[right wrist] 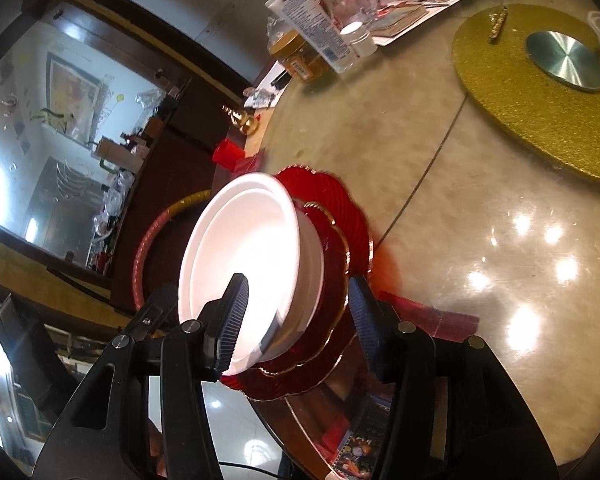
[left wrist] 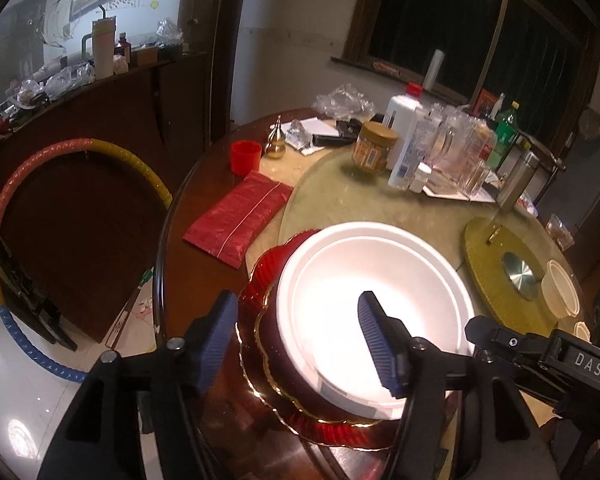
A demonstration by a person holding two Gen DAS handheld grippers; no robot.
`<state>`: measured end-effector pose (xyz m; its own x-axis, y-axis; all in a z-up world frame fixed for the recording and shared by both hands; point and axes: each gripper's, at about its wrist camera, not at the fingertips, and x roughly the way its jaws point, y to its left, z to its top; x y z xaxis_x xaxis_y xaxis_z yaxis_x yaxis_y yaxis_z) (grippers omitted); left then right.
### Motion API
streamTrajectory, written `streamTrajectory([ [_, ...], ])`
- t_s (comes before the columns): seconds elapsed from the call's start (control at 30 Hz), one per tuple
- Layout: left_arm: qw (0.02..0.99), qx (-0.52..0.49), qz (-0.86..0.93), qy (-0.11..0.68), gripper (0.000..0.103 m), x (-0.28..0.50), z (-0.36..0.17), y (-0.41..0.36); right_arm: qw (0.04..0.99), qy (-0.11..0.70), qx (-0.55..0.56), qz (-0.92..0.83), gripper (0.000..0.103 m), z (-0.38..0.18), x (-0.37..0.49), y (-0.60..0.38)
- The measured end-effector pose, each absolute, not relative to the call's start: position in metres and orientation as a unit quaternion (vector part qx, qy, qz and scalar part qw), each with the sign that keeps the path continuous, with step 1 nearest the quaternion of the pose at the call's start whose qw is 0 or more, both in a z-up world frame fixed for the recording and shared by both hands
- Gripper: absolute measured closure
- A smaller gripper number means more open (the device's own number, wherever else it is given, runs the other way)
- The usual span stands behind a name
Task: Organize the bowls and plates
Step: 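Open both grippers and withdraw from the nested foam bowls, then move both grippers toward the beige ribbed plastic bowls on the gold mat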
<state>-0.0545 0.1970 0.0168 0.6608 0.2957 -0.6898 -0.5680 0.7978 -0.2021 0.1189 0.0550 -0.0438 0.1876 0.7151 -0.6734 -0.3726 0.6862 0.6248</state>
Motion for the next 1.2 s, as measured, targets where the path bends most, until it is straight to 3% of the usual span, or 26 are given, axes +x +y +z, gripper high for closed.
streamTrajectory([
  [0.13, 0.892, -0.199, 0.244, 0.324, 0.031, -0.054, 0.021, 0.191, 0.754, 0.52, 0.178, 0.36, 0.05, -0.042, 0.121, 0.046],
  [0.23, 0.896, -0.188, 0.248, 0.316, 0.022, -0.052, 0.027, 0.185, 0.754, 0.515, 0.191, 0.36, 0.039, -0.042, 0.123, 0.039],
  [0.37, 0.906, -0.177, 0.245, 0.296, 0.022, -0.05, 0.037, 0.172, 0.753, 0.51, 0.21, 0.359, 0.03, -0.042, 0.126, 0.028],
  [1.2, 0.941, -0.069, 0.104, 0.314, 0.02, 0.037, 0.04, 0.024, 0.828, 0.425, 0.293, 0.218, 0.03, -0.034, 0.157, -0.133],
])
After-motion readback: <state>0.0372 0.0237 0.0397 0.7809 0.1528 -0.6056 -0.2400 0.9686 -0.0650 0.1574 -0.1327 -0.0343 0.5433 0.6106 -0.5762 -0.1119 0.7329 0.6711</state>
